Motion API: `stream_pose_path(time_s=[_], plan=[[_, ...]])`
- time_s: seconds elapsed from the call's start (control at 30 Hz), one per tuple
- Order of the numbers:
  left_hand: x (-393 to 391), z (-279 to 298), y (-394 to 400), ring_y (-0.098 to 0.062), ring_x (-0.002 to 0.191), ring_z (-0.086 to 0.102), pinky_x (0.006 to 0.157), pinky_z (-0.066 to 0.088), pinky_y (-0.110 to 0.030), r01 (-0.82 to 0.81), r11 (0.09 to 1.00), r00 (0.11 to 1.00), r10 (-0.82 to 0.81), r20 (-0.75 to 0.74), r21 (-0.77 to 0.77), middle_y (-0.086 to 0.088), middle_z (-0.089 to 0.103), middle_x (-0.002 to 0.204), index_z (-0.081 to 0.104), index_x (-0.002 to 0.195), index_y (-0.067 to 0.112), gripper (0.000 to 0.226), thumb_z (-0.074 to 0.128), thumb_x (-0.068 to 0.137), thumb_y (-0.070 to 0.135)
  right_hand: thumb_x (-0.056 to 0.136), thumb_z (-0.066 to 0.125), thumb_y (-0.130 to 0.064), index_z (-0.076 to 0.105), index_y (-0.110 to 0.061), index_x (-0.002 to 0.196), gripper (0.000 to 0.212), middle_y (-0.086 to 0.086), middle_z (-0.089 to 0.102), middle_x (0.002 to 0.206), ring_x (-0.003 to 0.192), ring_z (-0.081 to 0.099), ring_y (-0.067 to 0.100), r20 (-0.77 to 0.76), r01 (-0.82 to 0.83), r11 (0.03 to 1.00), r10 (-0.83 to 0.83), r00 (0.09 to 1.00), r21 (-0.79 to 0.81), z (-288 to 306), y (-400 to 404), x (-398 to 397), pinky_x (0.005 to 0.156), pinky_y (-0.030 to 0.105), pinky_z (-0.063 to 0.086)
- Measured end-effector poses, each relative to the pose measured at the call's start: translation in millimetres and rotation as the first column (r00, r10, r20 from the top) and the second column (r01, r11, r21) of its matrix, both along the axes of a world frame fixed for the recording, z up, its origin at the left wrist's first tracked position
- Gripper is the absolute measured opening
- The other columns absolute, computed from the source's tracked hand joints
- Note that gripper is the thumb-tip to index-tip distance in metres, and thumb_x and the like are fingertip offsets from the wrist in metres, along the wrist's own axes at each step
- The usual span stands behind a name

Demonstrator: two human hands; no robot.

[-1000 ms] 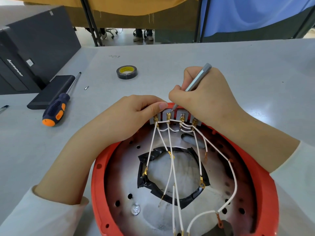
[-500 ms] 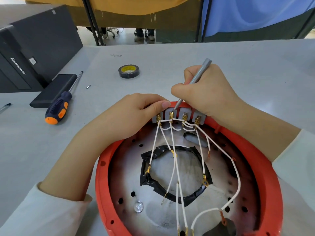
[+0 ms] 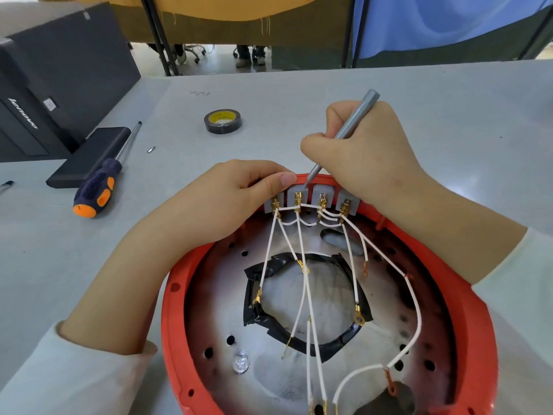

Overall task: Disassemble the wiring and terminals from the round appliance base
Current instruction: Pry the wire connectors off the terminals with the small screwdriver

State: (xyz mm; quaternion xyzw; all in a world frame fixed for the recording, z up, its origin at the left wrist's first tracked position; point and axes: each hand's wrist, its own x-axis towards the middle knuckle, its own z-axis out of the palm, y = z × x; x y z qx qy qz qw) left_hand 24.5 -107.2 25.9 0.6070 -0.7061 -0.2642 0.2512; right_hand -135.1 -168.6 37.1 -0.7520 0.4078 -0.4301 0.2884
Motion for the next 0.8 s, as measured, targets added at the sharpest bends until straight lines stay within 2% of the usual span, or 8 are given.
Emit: stream_pose_path(time_s=[0.27, 0.5, 0.63, 0.8], plan=[[0.0, 0.2, 0.2, 0.009, 0.092, 0.057, 0.081, 0.040, -0.008, -0.004, 1.000, 1.000, 0.004, 0.007, -0.011, 0.024, 0.068, 0.096, 0.066, 0.107, 0.040, 0.029, 0.042, 0.093, 0.048, 0.073, 0.061, -0.008, 0.036, -0.016, 0.050, 0.035, -0.009, 0.033, 0.036, 0.038, 0.039, 0.004, -0.072, 0.011, 0.999, -0.013, 0.997, -0.040, -0.9, 1.9, 1.4, 0.039, 0.009, 0.030], [-0.2, 0.4, 0.6, 0.004, 0.091, 0.059, 0.082, 0.041, -0.013, -0.005, 1.000, 1.000, 0.005, -0.004, -0.011, 0.020, 0.069, 0.094, 0.067, 0.105, 0.038, 0.029, 0.042, 0.094, 0.047, 0.072, 0.060, -0.010, 0.035, -0.017, 0.049, 0.034, -0.009, 0.031, 0.037, 0.039, 0.034, 0.007, -0.073, 0.020, 0.999, -0.022, 0.997, -0.035, -1.1, 0.7, 1.0, 0.038, 0.010, 0.026], [-0.3, 0.0, 0.6, 0.001, 0.091, 0.059, 0.082, 0.041, -0.013, -0.002, 1.000, 1.000, 0.002, -0.002, -0.005, 0.018, 0.069, 0.094, 0.067, 0.104, 0.039, 0.028, 0.042, 0.094, 0.047, 0.070, 0.061, -0.013, 0.036, -0.019, 0.047, 0.035, -0.011, 0.032, 0.033, 0.037, 0.036, 0.006, -0.088, 0.042, 0.999, -0.039, 0.995, 0.035, -1.4, -3.0, 1.8, 0.036, 0.010, 0.025], [-0.4, -0.1, 0.6, -0.004, 0.091, 0.060, 0.082, 0.042, -0.018, -0.001, 1.000, 1.000, 0.001, 0.005, -0.007, 0.013, 0.069, 0.093, 0.066, 0.100, 0.040, 0.028, 0.041, 0.093, 0.049, 0.070, 0.064, -0.007, 0.039, -0.015, 0.047, 0.035, -0.011, 0.032, 0.032, 0.031, 0.032, 0.004, -0.043, 0.007, 0.979, 0.002, 0.999, 0.205, 0.1, -9.8, 2.5, 0.033, 0.011, 0.027]])
